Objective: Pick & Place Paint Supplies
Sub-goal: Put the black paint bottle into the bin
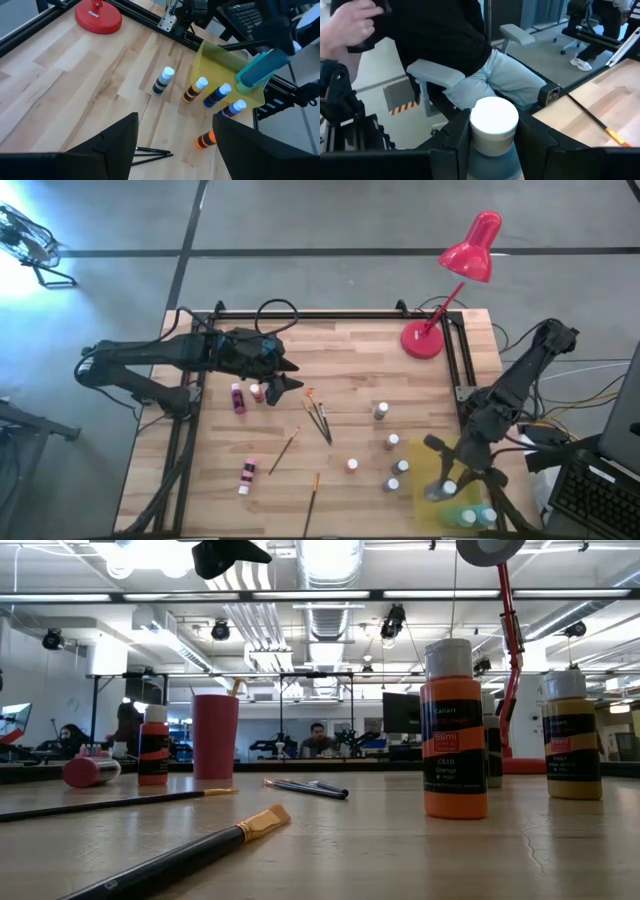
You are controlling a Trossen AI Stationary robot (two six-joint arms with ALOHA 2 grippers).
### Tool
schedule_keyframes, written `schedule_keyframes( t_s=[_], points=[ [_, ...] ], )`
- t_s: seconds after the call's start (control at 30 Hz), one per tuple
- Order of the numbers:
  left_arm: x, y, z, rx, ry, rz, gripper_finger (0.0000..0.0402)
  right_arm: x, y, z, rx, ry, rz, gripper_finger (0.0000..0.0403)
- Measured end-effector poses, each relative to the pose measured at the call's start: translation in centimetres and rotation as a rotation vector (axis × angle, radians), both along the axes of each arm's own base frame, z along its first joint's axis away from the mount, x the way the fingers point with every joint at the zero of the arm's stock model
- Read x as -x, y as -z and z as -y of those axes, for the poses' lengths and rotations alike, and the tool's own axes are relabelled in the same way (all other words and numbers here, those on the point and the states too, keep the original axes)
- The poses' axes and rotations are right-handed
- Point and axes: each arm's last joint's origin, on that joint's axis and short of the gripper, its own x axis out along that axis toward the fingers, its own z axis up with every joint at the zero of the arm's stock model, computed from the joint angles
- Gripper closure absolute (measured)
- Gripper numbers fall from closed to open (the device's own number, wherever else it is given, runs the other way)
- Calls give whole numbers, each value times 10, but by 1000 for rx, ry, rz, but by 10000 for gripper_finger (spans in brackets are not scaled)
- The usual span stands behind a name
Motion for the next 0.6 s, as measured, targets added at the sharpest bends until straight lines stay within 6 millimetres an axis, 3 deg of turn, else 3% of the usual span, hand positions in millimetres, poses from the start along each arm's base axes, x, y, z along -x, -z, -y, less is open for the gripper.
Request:
schedule_keyframes(
  t_s=[0.6],
  points=[
    [0, 0, 0, -25, 12, 0, 142, -10, 43, -15, -31, -9, 6, 289]
  ],
)
